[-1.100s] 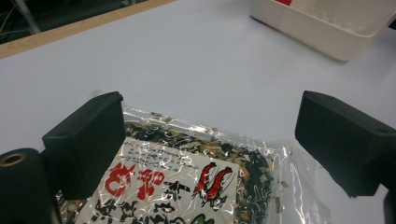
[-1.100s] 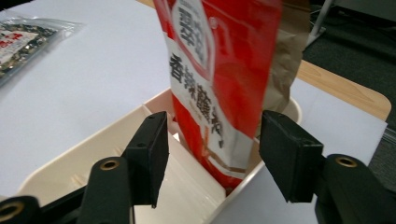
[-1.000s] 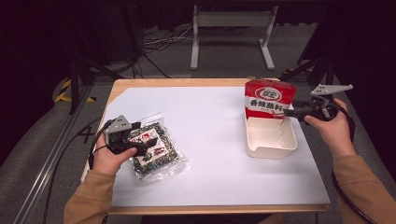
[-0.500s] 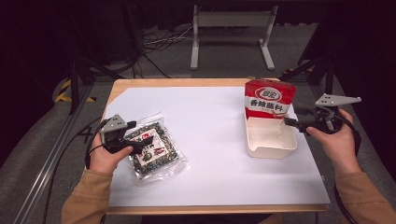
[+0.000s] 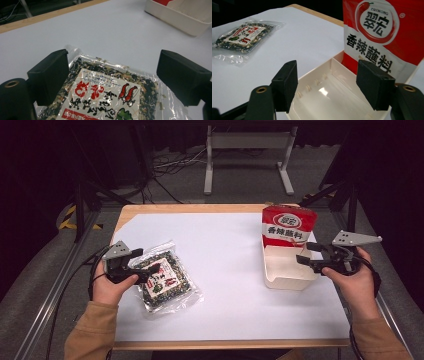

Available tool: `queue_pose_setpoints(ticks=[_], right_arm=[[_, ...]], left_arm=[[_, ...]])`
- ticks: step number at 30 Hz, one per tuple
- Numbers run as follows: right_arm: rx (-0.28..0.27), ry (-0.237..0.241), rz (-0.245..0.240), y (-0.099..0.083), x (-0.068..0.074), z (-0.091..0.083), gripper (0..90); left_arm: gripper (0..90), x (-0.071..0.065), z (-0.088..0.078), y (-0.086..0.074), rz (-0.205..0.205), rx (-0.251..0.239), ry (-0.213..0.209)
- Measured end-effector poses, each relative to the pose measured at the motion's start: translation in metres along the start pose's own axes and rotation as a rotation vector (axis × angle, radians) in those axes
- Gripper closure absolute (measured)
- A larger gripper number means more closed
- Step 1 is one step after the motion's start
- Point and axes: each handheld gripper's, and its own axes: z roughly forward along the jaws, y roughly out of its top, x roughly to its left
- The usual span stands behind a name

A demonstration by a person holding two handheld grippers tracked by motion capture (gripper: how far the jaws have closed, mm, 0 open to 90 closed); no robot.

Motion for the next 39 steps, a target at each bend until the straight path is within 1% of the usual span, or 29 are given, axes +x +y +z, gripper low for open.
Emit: queue_pose_setpoints(ticks=[1, 2, 3, 6, 8, 10, 12, 13, 14, 15, 17, 18, 19, 20, 21, 22, 23, 25, 27, 28, 30, 31, 33, 34, 35, 38, 39], right_arm=[[-0.007, 0.001, 0.0, -0.001, 0.002, 0.001, 34.1], [-0.01, 0.004, 0.002, -0.003, 0.004, 0.002, 34.3], [-0.012, 0.008, 0.004, -0.004, 0.006, 0.003, 34.5], [-0.016, 0.011, -0.001, -0.005, 0.01, 0.005, 34.6], [-0.014, 0.019, -0.01, -0.006, 0.014, 0.006, 34.8], [-0.019, 0.027, -0.015, -0.006, 0.019, 0.005, 34.8], [-0.021, 0.033, -0.017, -0.005, 0.023, 0.004, 34.8], [-0.021, 0.033, -0.017, -0.005, 0.023, 0.004, 34.8], [-0.023, 0.034, -0.028, -0.005, 0.027, 0.003, 34.8], [-0.022, 0.038, -0.03, -0.006, 0.029, 0.003, 34.8], [-0.019, 0.039, -0.034, -0.006, 0.031, 0.003, 34.8], [-0.018, 0.041, -0.037, -0.006, 0.033, 0.003, 34.8], [-0.014, 0.041, -0.042, -0.006, 0.034, 0.003, 34.8], [-0.011, 0.04, -0.048, -0.006, 0.036, 0.004, 34.8], [-0.01, 0.043, -0.051, -0.007, 0.038, 0.004, 34.8], [-0.01, 0.046, -0.053, -0.007, 0.038, 0.005, 34.8], [-0.011, 0.049, -0.056, -0.006, 0.04, 0.005, 34.9], [-0.012, 0.058, -0.065, -0.006, 0.043, 0.007, 35.1], [-0.007, 0.066, -0.076, -0.006, 0.047, 0.009, 35.1], [-0.005, 0.069, -0.079, -0.006, 0.048, 0.01, 35.1], [-0.002, 0.078, -0.083, -0.006, 0.05, 0.012, 35.1], [-0.002, 0.081, -0.084, -0.006, 0.05, 0.012, 35.1], [0.0, 0.09, -0.086, -0.006, 0.052, 0.013, 35.1], [0.0, 0.09, -0.086, -0.006, 0.052, 0.013, 35.1], [0.001, 0.098, -0.088, -0.006, 0.053, 0.014, 35.1], [-0.002, 0.114, -0.096, -0.006, 0.056, 0.015, 35.1], [-0.001, 0.117, -0.099, -0.005, 0.058, 0.016, 35.1]], left_arm=[[9.7, 0.001, 0.0, 0.0, 0.004, 0.0, -0.001], [8.9, 0.0, 0.0, 0.0, -0.01, 0.0, -0.002], [8.0, 0.001, -0.001, 0.0, 0.0, 0.001, 0.005], [7.3, 0.003, -0.002, 0.001, -0.006, 0.001, 0.013], [6.8, 0.006, -0.003, 0.003, 0.002, 0.001, 0.03], [6.7, 0.007, -0.004, 0.004, 0.004, 0.011, 0.04], [6.9, 0.009, -0.005, 0.005, 0.01, 0.018, 0.058], [7.0, 0.009, -0.005, 0.005, 0.01, 0.018, 0.058], [7.2, 0.011, -0.006, 0.005, 0.011, 0.021, 0.065], [7.2, 0.013, -0.007, 0.004, 0.0, 0.022, 0.063], [6.9, 0.015, -0.006, 0.004, 0.004, 0.024, 0.067], [6.9, 0.016, -0.006, 0.004, -0.003, 0.025, 0.07], [6.4, 0.019, -0.006, 0.003, -0.004, 0.021, 0.072], [6.4, 0.02, -0.005, 0.003, -0.013, 0.01, 0.073], [6.4, 0.022, -0.005, 0.002, -0.02, 0.01, 0.073], [6.4, 0.024, -0.005, 0.002, -0.022, 0.005, 0.083], [6.8, 0.026, -0.006, 0.002, -0.014, 0.007, 0.091], [7.2, 0.029, -0.007, 0.0, -0.021, 0.0, 0.108], [6.6, 0.032, -0.008, -0.003, -0.019, -0.007, 0.114], [6.6, 0.034, -0.009, -0.004, -0.026, -0.01, 0.121], [7.2, 0.038, -0.012, -0.006, -0.053, -0.016, 0.134], [7.3, 0.04, -0.014, -0.007, -0.057, -0.011, 0.148], [8.2, 0.044, -0.016, -0.009, -0.077, -0.013, 0.174], [8.6, 0.044, -0.016, -0.009, -0.077, -0.013, 0.174], [8.6, 0.047, -0.016, -0.01, -0.088, -0.01, 0.18], [9.5, 0.053, -0.014, -0.014, -0.11, -0.005, 0.203], [9.8, 0.055, -0.013, -0.015, -0.119, -0.001, 0.217]])
